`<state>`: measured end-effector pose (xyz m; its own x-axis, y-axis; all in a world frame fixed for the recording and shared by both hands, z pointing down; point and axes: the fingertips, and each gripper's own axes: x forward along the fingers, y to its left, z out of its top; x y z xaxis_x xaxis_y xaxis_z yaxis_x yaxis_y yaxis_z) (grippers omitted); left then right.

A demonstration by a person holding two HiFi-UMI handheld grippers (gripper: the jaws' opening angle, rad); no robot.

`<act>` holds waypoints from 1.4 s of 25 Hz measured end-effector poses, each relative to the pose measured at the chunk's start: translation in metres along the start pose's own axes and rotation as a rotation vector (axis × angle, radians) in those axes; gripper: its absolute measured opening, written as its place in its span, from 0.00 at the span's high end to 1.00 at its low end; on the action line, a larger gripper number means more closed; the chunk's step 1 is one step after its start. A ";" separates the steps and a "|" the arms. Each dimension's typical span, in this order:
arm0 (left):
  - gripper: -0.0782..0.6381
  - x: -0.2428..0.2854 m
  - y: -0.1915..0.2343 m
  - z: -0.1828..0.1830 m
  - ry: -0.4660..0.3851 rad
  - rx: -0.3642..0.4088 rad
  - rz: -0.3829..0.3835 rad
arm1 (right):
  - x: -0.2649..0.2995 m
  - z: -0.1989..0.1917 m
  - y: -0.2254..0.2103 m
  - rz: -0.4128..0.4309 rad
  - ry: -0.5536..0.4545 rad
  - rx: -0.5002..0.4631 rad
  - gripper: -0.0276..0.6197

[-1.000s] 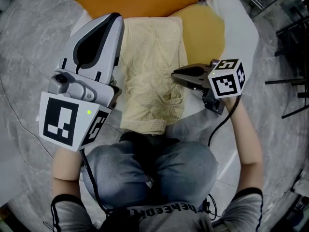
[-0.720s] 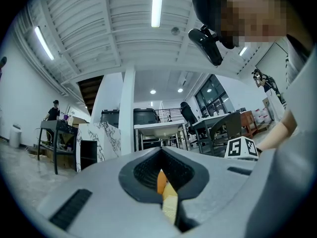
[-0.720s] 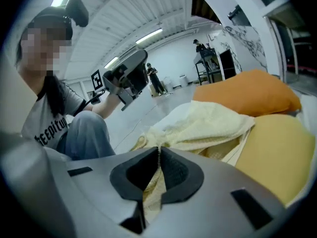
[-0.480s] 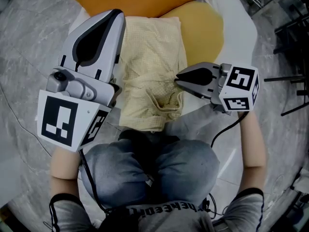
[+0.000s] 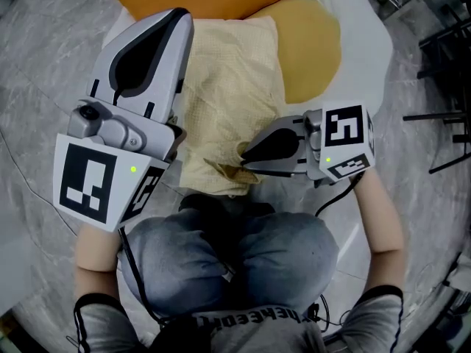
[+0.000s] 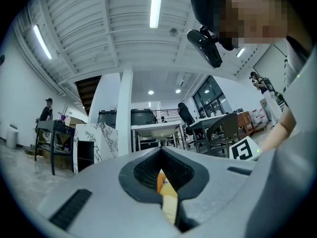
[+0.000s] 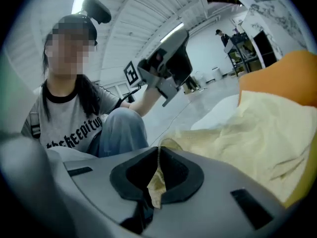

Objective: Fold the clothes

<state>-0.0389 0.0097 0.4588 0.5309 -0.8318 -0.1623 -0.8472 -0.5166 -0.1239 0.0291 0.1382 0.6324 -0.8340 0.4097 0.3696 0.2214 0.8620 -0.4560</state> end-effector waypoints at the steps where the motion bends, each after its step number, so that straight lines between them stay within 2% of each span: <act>1: 0.89 0.000 0.000 0.000 0.001 -0.001 -0.002 | 0.011 -0.006 0.003 0.029 0.018 0.010 0.93; 5: 0.89 -0.001 -0.001 -0.001 0.002 -0.001 -0.002 | 0.047 -0.034 0.007 0.104 0.097 0.054 0.93; 10: 0.89 0.001 0.002 -0.003 0.000 -0.005 0.001 | 0.061 -0.052 0.001 0.121 0.138 0.116 0.93; 14: 0.89 0.000 0.004 -0.005 0.000 -0.009 -0.001 | 0.060 -0.049 0.003 0.130 0.117 0.115 0.92; 17: 0.89 -0.003 0.006 -0.007 -0.003 -0.006 0.000 | 0.049 -0.030 0.000 0.091 0.053 0.083 0.87; 19: 0.89 -0.002 0.007 -0.009 -0.005 -0.008 0.002 | 0.035 -0.012 -0.010 0.020 -0.007 0.059 0.86; 21: 0.89 -0.001 0.007 -0.012 -0.004 -0.013 0.001 | 0.020 0.004 -0.027 -0.089 -0.057 0.039 0.87; 24: 0.89 0.001 0.008 -0.016 0.002 -0.015 -0.003 | 0.003 0.018 -0.052 -0.254 -0.117 0.026 0.95; 29: 0.89 0.005 0.010 -0.028 0.033 0.003 -0.005 | -0.018 0.026 -0.086 -0.504 -0.199 -0.011 0.95; 35: 0.89 0.016 0.011 -0.049 0.077 0.000 -0.019 | -0.051 0.043 -0.118 -0.744 -0.291 -0.075 0.95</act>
<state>-0.0406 -0.0194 0.5022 0.5437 -0.8351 -0.0837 -0.8371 -0.5323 -0.1263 0.0243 0.0029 0.6324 -0.8722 -0.3660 0.3246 -0.4201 0.9003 -0.1136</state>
